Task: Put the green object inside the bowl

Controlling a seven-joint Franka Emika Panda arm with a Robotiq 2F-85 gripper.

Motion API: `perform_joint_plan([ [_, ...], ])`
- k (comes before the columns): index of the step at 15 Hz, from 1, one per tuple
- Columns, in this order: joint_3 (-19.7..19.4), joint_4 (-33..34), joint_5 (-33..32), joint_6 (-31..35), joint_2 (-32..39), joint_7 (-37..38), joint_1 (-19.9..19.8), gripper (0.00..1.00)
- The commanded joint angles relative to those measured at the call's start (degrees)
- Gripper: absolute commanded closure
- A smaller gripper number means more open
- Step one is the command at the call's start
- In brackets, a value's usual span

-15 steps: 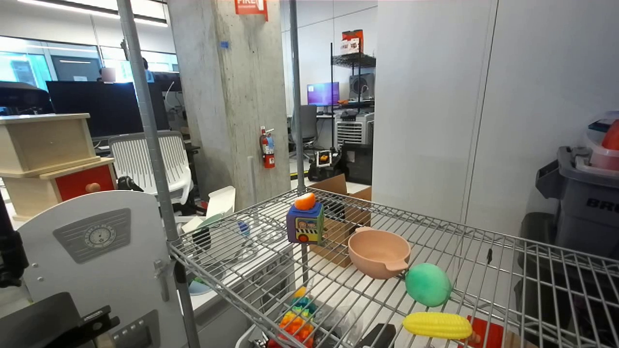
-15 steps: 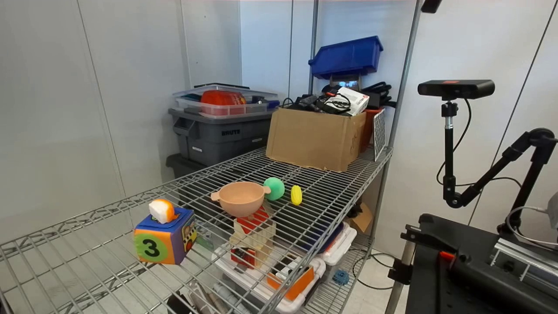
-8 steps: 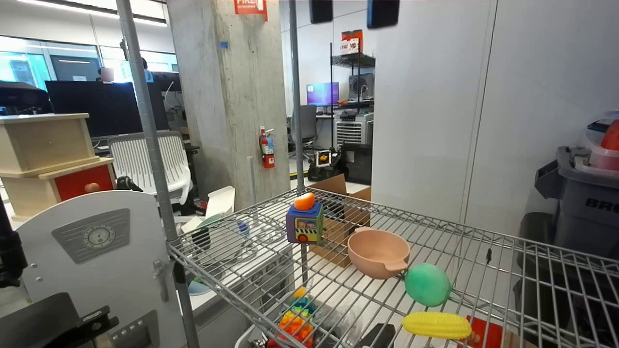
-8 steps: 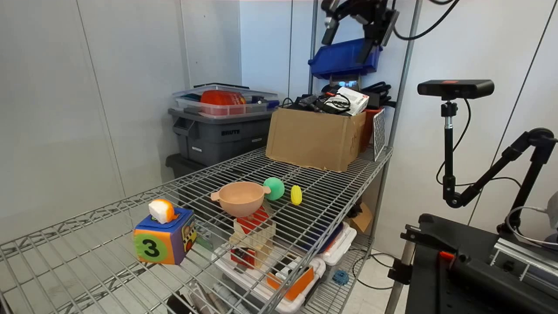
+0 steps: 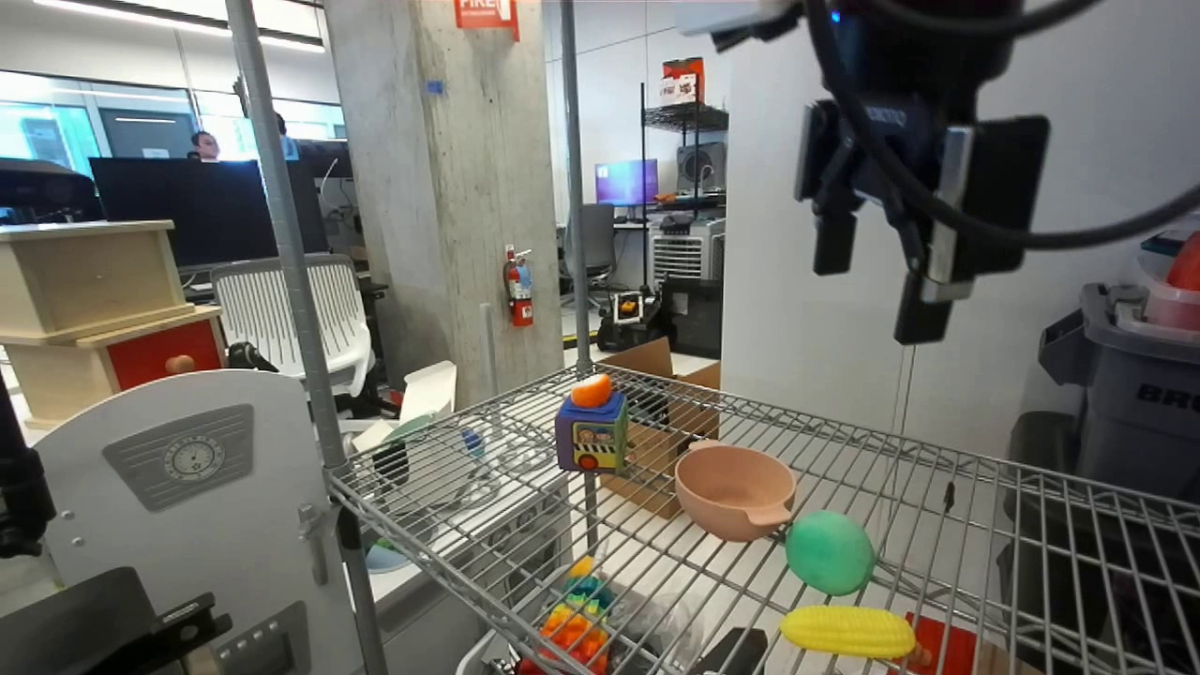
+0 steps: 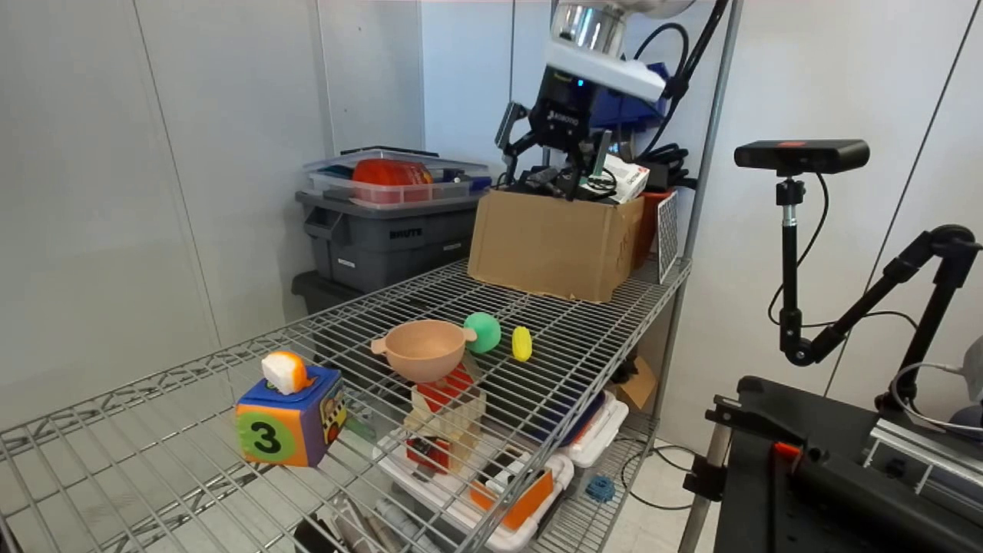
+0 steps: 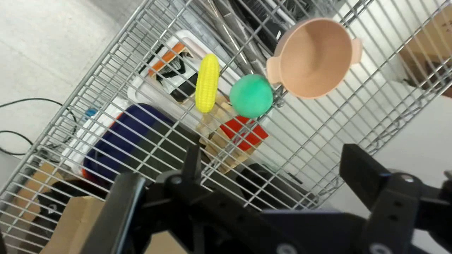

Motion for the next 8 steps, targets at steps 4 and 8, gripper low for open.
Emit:
perform_joint_plan([
  [4,-1.0,23.5,-2.8,-13.7,19.8,15.5,-2.8,0.0],
  [8,-0.5,35.1,-3.4,-23.8,29.1,22.2,-3.2,0.0],
])
